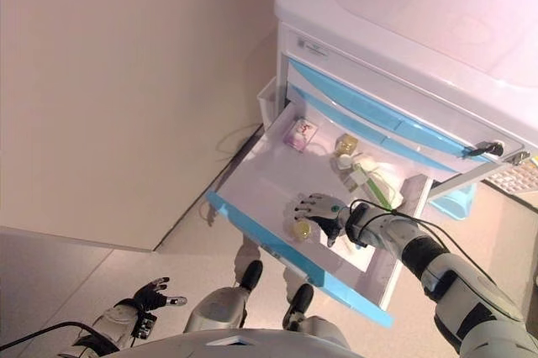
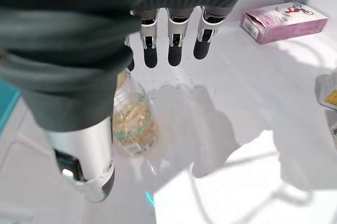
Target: Open the drawer and pick up the medicine
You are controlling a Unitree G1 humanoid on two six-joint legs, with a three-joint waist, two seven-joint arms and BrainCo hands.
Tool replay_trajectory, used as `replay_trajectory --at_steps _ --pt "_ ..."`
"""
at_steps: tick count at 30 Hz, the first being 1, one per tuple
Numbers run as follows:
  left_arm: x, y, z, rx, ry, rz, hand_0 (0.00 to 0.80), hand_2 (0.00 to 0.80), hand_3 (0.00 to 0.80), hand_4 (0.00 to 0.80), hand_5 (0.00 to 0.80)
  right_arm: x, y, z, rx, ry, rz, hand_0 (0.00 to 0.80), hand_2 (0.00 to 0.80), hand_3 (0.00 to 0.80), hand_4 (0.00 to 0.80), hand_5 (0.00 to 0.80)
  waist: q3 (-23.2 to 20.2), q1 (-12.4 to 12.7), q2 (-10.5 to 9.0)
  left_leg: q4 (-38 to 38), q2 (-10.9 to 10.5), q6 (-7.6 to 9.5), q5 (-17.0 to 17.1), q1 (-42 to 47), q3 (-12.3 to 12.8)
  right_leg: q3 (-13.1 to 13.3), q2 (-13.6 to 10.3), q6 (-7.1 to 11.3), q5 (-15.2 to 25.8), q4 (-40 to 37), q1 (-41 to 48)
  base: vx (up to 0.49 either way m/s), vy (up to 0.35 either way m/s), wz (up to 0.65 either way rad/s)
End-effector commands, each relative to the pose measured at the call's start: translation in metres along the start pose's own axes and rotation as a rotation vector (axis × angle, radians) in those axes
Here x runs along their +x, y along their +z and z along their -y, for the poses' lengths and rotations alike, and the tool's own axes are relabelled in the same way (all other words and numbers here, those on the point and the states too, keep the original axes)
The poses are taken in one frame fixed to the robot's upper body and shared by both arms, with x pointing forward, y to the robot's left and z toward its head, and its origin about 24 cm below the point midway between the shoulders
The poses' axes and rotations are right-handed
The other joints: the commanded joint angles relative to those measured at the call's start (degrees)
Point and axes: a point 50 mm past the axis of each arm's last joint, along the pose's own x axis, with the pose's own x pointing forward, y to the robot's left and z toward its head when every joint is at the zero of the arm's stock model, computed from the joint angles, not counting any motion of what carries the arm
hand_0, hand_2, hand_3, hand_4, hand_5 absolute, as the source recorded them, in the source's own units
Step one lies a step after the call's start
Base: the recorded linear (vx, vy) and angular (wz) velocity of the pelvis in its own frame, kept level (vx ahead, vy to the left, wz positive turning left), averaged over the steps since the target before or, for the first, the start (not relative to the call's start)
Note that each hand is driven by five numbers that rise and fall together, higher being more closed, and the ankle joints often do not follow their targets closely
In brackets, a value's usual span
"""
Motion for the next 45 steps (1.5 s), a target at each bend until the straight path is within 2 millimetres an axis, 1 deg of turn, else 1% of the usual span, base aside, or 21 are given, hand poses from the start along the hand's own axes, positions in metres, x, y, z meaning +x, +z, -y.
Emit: replay_trajectory --at_steps 1,7,14,17,20,25,31,45 --pt "0.001 -0.007 0.016 0.024 -0.037 -0.035 0.0 0.0 0.0 0.0 0.0 0.002 0.0 0.01 -0.014 -0.102 -0.023 0.0 0.0 0.0 0.0 0.0 -2.05 -0.59 0.7 0.38 -0.1 -1.4 -3.33 -2.29 1.88 -0.1 0.25 2.28 -5.88 5.08 1.11 0.0 0.0 0.0" --pt "0.001 -0.011 0.022 0.018 -0.047 -0.053 0.0 0.0 0.0 0.0 0.0 0.006 0.0 0.015 -0.015 -0.139 -0.047 0.0 0.0 0.0 0.0 0.0 -2.06 -0.68 1.26 0.5 -0.27 -1.37 -3.46 -2.21 1.84 -0.07 0.08 2.31 -5.89 5.14 1.17 0.0 0.0 0.0" --pt "0.001 -0.011 0.021 0.014 -0.051 -0.049 0.0 0.0 0.0 0.0 0.0 0.012 0.004 0.018 -0.018 -0.123 -0.038 0.0 0.0 0.0 0.0 0.0 -2.07 -0.12 1.55 0.4 -0.52 -1.3 -3.45 -2.1 1.27 -0.54 -0.08 2.29 -6.0 5.14 1.34 0.0 0.0 0.0" --pt "0.001 -0.009 0.02 0.015 -0.049 -0.045 0.0 0.0 0.0 0.0 0.0 0.015 0.005 0.015 -0.021 -0.08 -0.029 0.0 0.0 0.0 0.0 0.0 -2.11 0.23 1.47 0.37 -0.6 -1.26 -3.43 -2.1 1.0 -0.84 -0.15 2.35 -6.07 5.17 1.41 0.0 0.0 0.0" --pt "0.001 -0.007 0.018 0.021 -0.045 -0.044 0.0 0.0 0.0 0.0 0.0 0.017 0.011 0.008 -0.036 -0.017 0.0 0.0 0.0 0.0 0.0 0.0 -2.25 0.59 1.15 0.34 -0.64 -1.2 -3.48 -2.14 0.82 -1.11 -0.16 2.29 -6.21 5.09 1.57 0.004 -0.005 0.01" --pt "0.001 -0.009 0.014 0.035 -0.038 -0.049 0.0 0.0 0.0 0.0 0.0 0.019 0.016 0.001 -0.044 0.03 0.026 0.0 0.0 0.0 0.0 0.0 -2.26 1.35 0.69 0.24 -0.68 -1.17 -3.47 -1.97 0.33 -1.47 -0.09 2.21 -6.3 4.94 1.94 0.008 -0.014 0.05" --pt "0.001 -0.009 0.013 0.044 -0.035 -0.052 0.0 0.0 0.0 0.0 0.0 0.021 0.021 -0.001 -0.033 0.037 0.046 0.0 0.0 0.0 0.0 0.0 -2.22 1.79 0.36 0.2 -0.63 -1.19 -3.63 -1.82 0.12 -1.43 0.01 2.17 -6.47 4.89 2.1 0.0 0.0 0.0" --pt "0.002 -0.007 0.014 0.044 -0.03 -0.048 0.0 0.0 0.0 0.0 0.0 0.023 0.025 -0.003 -0.017 0.015 0.053 0.0 0.0 0.0 0.0 0.0 -2.4 1.79 0.09 0.04 -0.59 -1.12 -3.52 -1.88 0.11 -1.32 0.09 2.32 -6.1 4.4 2.11 0.0 0.0 0.0"
